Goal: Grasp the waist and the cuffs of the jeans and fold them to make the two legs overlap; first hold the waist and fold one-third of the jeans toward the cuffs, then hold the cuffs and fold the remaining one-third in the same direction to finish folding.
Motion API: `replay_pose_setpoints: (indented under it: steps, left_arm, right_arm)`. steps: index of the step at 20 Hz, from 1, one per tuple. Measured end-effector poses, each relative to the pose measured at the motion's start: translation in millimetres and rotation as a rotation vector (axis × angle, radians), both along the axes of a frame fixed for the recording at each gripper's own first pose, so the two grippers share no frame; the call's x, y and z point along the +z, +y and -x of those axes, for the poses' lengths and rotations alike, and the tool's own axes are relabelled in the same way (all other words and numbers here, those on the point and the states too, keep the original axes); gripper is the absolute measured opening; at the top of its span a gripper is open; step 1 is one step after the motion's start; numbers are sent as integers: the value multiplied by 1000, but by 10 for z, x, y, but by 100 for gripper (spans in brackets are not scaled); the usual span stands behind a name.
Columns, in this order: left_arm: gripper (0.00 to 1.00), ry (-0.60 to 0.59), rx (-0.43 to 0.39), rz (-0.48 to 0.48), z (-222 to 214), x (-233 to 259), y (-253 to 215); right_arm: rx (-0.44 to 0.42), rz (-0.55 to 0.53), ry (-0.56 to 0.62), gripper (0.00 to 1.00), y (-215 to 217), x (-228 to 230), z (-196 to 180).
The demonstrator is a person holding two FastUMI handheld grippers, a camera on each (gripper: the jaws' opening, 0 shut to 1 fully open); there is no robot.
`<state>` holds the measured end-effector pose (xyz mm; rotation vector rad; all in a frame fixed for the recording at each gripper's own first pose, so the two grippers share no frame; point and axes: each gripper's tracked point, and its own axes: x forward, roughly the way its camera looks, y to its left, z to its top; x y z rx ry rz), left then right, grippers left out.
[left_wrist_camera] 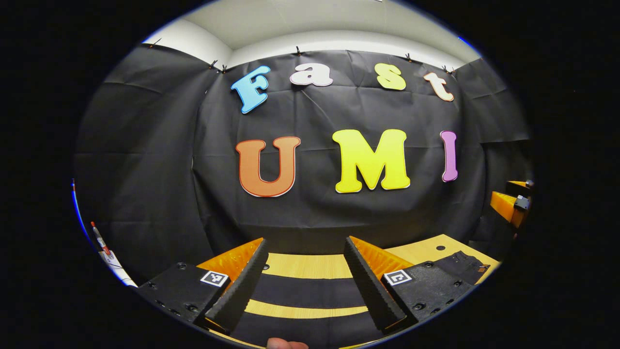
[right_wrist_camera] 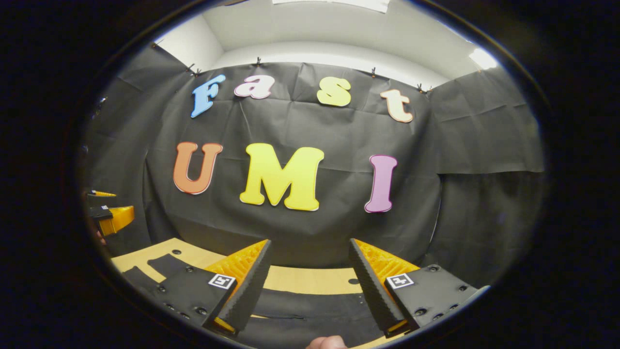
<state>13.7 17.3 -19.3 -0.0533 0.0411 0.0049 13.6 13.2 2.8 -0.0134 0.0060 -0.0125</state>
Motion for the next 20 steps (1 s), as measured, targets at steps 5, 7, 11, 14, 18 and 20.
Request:
replay_pose_setpoints:
  steps: [5, 7, 11, 14, 18, 20]
  left_arm:
    - [100, 2, 1, 1, 11, 17, -7]
    - [100, 6, 2, 6, 2, 2, 4]
    - [100, 50, 8, 24, 18, -195, 96]
    - [100, 167, 54, 88, 95, -632, 371]
    - [100, 347, 184, 215, 379, -1306, 910]
    - [100, 448, 225, 314, 603, -1710, 1084]
  right_arm:
    - [-4, 4, -11, 97, -71, 46, -33]
    - [-2, 7, -8, 97, -86, 35, -58]
    - [-3, -4, 35, 96, -200, -146, -101]
    - [-32, -14, 115, 97, -561, -436, -106]
    - [-114, -45, 267, 97, -1309, -986, -33]
    - [-134, -115, 374, 97, -1621, -1332, 77]
